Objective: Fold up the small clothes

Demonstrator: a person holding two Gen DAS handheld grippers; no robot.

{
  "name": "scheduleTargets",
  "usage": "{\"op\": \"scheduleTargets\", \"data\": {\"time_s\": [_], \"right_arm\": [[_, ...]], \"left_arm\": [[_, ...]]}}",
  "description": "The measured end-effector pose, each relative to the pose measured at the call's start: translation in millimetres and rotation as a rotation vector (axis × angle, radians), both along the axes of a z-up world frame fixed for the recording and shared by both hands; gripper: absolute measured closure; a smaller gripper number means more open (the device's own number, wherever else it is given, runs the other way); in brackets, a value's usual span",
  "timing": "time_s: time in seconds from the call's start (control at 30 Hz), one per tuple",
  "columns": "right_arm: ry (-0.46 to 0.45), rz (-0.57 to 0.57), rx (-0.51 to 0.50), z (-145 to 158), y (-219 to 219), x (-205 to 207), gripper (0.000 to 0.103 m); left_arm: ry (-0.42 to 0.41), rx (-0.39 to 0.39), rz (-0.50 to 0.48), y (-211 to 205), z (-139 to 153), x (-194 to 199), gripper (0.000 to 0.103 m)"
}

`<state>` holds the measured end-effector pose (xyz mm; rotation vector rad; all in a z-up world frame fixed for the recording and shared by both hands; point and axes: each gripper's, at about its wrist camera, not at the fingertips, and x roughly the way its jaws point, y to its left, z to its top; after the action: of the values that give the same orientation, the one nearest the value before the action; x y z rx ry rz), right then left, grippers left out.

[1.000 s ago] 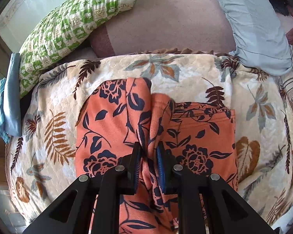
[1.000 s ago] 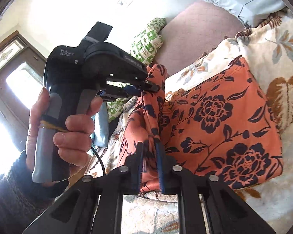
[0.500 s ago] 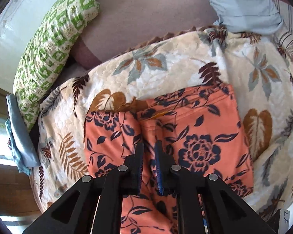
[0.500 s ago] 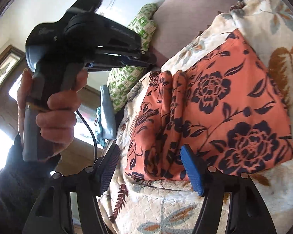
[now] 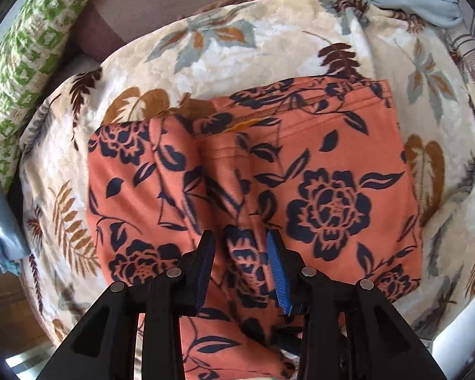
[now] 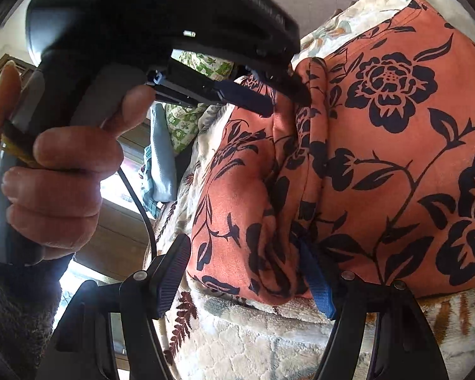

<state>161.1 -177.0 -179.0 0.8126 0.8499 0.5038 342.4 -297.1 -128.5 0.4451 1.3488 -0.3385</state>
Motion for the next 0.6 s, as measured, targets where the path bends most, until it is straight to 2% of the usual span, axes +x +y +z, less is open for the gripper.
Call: {"op": "scheduleTargets", "data": {"time_s": [0.1,0.23,0.37,0.43,0.47,0.5,0.53,0.57,0.6], "right_arm": [[0.003,0.0,0.008,-0.9,-1.1,-1.2,0.032],[0.002,0.001,0.016,0.1,-9.0,-6.4,0.032],[-0.001,-0.007,0.025,-2.9,-10.8,-6.1,0.032],[-0.02,-0.012,0.008,-4.1,-8.8,-5.7,0.033],[-0.026,-0.01,-0.01,-4.3,-7.3,-5.3,0.036],[-0.027,-0.005,-0.021,-4.5,-7.5,-5.1,0.057],[-0.023,0.002,-0.012,-5.2,-9.7,-4.0,0.089],[-0.016,-0.009,0.013,-5.5,-14.5,-4.3,0.09],[-0.021,-0.026,0.048,-4.2,-20.4,-6.2,0.09]], "left_arm": [[-0.082,0.05,-0.008,-5.4,-0.9,7.0,0.055],[-0.053,0.063,0.068,15.9,-13.0,19.1,0.055],[-0.016,0.063,0.108,28.2,-31.2,28.8,0.047],[-0.021,0.054,0.13,29.5,-37.1,31.0,0.05],[-0.024,0.029,0.146,32.0,-37.8,30.9,0.059],[-0.036,0.004,0.15,33.8,-37.2,29.5,0.073],[-0.057,-0.001,0.147,34.7,-34.0,27.4,0.078],[-0.067,-0.008,0.14,35.7,-30.6,24.9,0.087],[-0.073,-0.028,0.145,38.9,-25.6,22.5,0.088]]}}
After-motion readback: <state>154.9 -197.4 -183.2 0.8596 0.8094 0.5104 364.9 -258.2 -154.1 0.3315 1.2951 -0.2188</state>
